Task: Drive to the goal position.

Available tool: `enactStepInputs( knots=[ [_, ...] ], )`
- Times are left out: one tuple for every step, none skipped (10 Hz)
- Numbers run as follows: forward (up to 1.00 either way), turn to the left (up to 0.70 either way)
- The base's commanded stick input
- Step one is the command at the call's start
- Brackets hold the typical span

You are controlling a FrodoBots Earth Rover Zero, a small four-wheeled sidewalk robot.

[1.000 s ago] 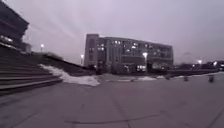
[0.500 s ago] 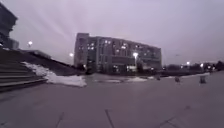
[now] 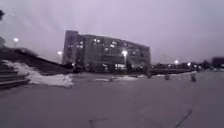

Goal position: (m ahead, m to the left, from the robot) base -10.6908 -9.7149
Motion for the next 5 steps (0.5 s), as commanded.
enactStepInputs(
  knots=[
    [1.00,-0.27],
    [1.00,-0.27],
    [1.00,-0.27],
    [1.00,-0.27],
    [1.00,-0.27]
  ],
)
